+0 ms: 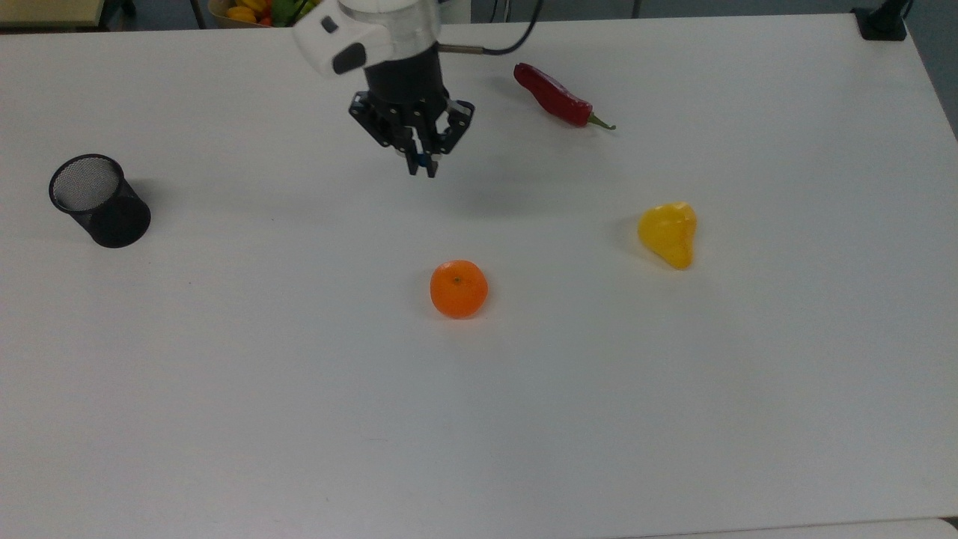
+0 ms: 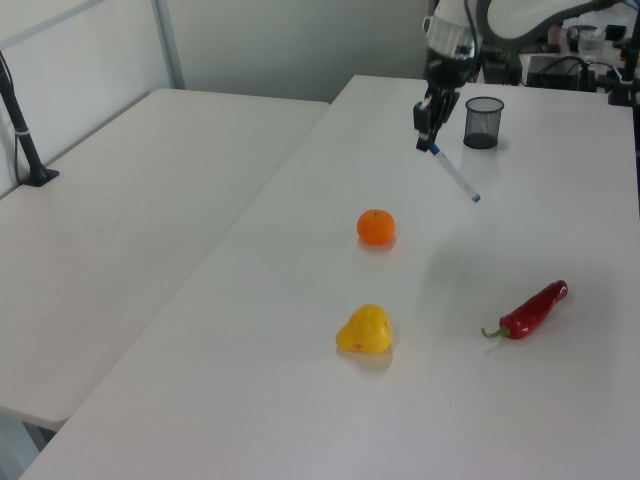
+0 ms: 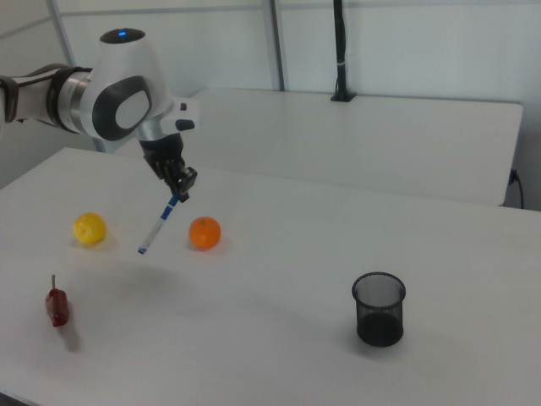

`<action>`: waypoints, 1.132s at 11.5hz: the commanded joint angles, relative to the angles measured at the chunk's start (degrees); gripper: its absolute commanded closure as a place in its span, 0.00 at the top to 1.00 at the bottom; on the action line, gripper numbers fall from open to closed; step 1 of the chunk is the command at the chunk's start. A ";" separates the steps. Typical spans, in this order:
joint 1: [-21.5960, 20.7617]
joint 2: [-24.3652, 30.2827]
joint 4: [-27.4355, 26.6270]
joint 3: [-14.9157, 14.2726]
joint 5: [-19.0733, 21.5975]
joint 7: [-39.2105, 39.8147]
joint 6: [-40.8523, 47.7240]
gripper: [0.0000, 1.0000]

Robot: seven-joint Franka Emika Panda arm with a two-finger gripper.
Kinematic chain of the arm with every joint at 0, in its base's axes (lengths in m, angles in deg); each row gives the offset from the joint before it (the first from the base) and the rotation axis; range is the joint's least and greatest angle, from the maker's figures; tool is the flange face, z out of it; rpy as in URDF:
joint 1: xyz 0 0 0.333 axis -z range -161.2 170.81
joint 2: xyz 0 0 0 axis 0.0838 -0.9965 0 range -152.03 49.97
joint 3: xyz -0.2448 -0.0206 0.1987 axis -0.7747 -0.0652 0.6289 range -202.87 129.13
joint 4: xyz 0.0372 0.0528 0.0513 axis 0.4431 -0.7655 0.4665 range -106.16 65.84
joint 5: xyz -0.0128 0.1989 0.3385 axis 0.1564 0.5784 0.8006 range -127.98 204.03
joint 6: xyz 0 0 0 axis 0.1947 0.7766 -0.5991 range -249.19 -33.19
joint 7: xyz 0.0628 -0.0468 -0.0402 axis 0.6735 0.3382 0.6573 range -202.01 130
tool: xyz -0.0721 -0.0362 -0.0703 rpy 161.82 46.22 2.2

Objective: Take marker pen
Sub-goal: 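Lift the marker out of the cup and carry it toward the orange, then lower the marker onto the table beside the orange and open the gripper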

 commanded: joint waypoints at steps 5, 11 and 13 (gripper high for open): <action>-3.24 -8.54 0.10 5.63 0.89 -3.93 -4.86 0.00; -3.34 -15.40 -0.08 5.63 -6.29 -3.06 -12.80 0.00; -3.42 -15.67 0.01 5.63 -7.02 -2.18 -13.94 0.01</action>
